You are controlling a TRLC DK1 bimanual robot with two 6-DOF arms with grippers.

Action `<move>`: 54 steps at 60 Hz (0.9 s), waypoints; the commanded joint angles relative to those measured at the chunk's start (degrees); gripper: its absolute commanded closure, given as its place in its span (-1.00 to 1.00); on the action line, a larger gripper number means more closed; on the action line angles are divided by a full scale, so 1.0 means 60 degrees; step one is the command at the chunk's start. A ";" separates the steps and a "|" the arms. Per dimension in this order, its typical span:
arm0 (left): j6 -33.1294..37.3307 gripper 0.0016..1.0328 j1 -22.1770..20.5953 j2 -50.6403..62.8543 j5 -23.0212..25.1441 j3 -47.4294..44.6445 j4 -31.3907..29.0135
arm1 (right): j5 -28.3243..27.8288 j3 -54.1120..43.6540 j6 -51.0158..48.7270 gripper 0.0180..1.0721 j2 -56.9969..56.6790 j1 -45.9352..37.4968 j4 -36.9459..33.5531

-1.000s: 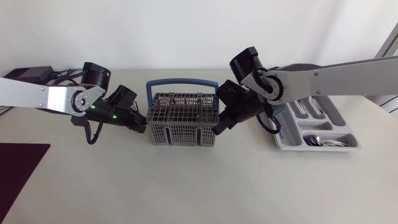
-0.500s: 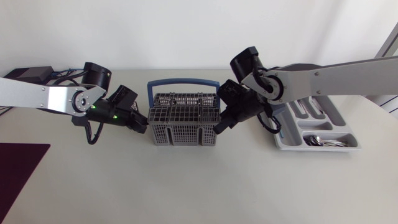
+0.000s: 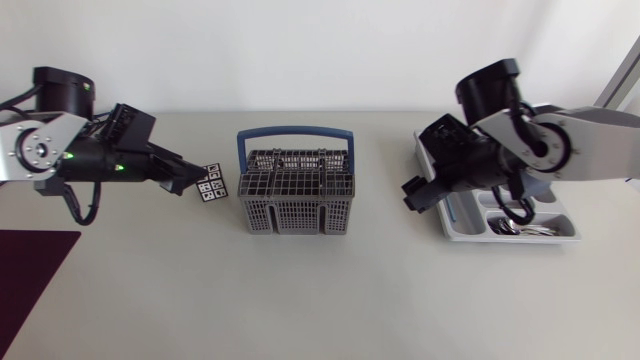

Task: Transfer all utensils from the basket to the drawer tray.

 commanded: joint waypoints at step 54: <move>-0.2526 -0.93 0.1175 -0.7860 -0.0599 -0.5488 0.3060 | 0.0598 -0.5649 0.0160 -0.93 -0.8987 -0.1753 0.2522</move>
